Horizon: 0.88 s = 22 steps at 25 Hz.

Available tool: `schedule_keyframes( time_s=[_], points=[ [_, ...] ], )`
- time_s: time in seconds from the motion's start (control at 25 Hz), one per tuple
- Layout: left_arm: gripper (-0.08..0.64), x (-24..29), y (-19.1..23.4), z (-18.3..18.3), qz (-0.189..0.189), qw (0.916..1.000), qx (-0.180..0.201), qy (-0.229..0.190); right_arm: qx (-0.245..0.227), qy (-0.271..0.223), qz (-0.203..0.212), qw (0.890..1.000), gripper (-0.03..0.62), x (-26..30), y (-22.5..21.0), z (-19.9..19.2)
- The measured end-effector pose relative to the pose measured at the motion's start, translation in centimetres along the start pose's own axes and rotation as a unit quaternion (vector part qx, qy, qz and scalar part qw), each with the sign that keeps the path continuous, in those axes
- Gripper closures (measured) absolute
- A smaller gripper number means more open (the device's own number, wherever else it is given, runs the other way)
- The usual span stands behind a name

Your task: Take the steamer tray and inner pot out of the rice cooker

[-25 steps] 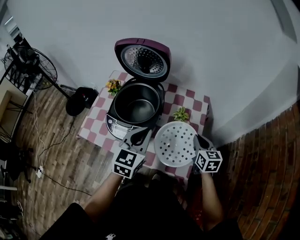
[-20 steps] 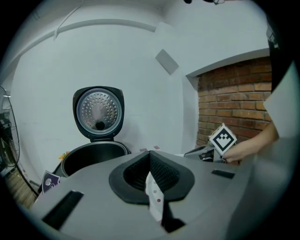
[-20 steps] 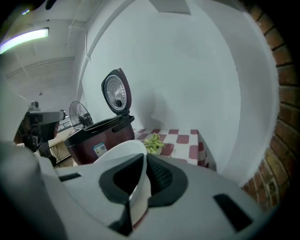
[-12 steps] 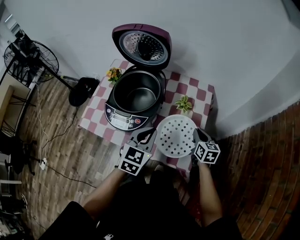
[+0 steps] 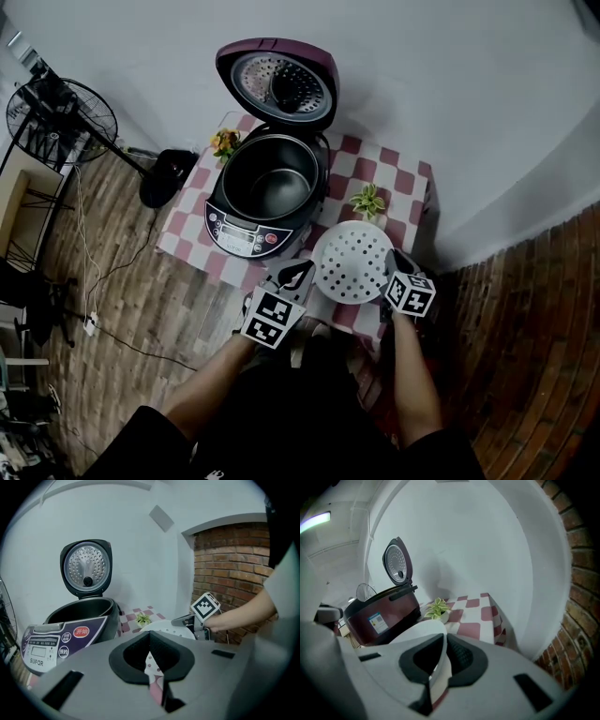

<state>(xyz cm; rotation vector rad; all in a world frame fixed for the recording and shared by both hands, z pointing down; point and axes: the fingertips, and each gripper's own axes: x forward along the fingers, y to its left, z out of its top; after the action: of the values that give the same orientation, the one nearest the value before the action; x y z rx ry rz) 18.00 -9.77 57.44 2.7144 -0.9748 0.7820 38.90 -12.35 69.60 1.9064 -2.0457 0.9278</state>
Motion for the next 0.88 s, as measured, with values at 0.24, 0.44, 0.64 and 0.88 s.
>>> schedule_keyframes(
  time_s=[0.24,0.44,0.64,0.88],
  points=[
    [0.557,0.1,0.3,-0.9,0.006,0.9999,-0.001,0.014,-0.045,0.019,-0.022,0.999,0.563,0.7,-1.0,-1.1],
    [0.557,0.0,0.7,-1.2,0.012,0.9998,-0.006,0.017,-0.072,0.046,-0.034,0.996,0.561,1.4,-1.7,-2.2],
    [0.557,-0.6,0.9,-0.4,0.017,0.9998,-0.013,0.006,-0.108,0.043,-0.023,0.993,0.483,1.0,-1.2,-1.1],
    [0.557,-2.0,1.0,2.6,0.012,0.9995,-0.017,-0.022,-0.148,0.001,0.029,0.989,0.476,-0.5,3.6,3.4]
  ],
)
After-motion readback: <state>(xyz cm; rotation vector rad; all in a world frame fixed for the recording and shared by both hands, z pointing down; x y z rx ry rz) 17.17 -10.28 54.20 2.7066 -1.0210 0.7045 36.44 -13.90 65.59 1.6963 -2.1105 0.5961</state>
